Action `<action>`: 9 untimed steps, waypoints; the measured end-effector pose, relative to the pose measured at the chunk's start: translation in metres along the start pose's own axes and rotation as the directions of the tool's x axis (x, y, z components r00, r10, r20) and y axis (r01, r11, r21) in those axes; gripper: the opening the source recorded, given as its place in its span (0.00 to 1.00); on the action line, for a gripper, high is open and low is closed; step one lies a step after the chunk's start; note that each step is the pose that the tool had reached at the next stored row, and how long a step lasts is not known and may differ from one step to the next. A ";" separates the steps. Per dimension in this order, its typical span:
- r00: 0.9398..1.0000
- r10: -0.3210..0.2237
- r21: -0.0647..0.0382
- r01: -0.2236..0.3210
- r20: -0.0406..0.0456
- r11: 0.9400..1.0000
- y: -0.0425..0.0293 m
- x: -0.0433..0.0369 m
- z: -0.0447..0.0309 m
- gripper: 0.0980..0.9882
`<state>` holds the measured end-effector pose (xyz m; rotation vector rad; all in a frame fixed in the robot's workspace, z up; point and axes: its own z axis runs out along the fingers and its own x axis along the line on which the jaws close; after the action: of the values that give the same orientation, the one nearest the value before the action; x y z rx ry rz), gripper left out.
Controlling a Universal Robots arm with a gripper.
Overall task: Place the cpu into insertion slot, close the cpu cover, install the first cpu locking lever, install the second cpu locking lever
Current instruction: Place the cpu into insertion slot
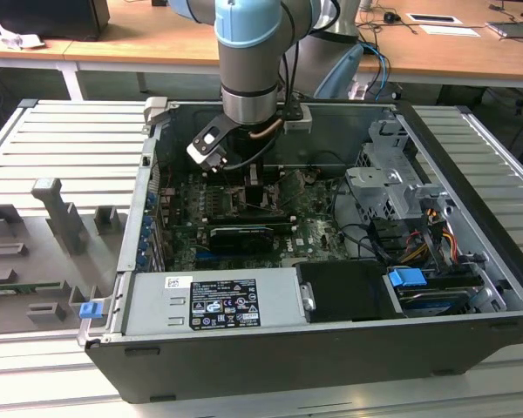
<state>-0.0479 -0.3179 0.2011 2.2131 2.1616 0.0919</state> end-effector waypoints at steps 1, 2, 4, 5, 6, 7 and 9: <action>1.000 0.000 0.000 0.000 0.000 1.000 0.0000 0.0000 0.0001 0.48; 1.000 0.000 0.000 0.000 0.000 1.000 0.0000 0.0000 0.0001 0.48; 1.000 0.000 0.000 0.000 0.000 1.000 0.0000 0.0000 0.0001 0.48; 1.000 0.000 0.000 0.000 0.000 1.000 0.0000 0.0000 0.0001 0.50; 1.000 0.000 0.000 0.000 0.000 1.000 0.0001 0.0000 0.0001 0.57; 1.000 0.000 0.000 0.000 0.000 1.000 0.0001 0.0000 -0.0001 0.57; 1.000 0.000 0.000 0.000 0.000 1.000 0.0004 0.0001 -0.0053 0.57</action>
<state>-0.0479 -0.3179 0.2064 2.2134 2.1614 0.0923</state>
